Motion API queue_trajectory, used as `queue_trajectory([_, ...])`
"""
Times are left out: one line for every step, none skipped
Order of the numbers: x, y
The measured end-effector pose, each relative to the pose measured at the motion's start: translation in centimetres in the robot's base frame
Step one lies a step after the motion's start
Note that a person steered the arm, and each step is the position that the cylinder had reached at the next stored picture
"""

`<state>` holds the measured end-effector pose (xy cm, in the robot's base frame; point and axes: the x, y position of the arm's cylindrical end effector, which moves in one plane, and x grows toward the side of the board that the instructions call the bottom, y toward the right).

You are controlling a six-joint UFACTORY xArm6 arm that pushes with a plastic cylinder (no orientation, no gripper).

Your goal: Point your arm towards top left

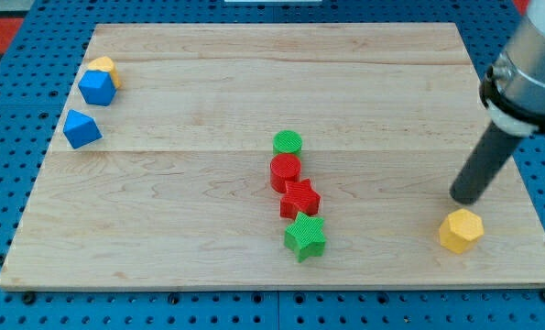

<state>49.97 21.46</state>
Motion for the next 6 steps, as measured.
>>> queue_trajectory([-8.7,-2.5])
queue_trajectory([-17.4,-8.5])
queue_trajectory([-24.5,-17.4])
queue_trajectory([-29.0,-26.8])
queue_trajectory([-30.4,-37.6])
queue_trajectory([-30.4,-49.2])
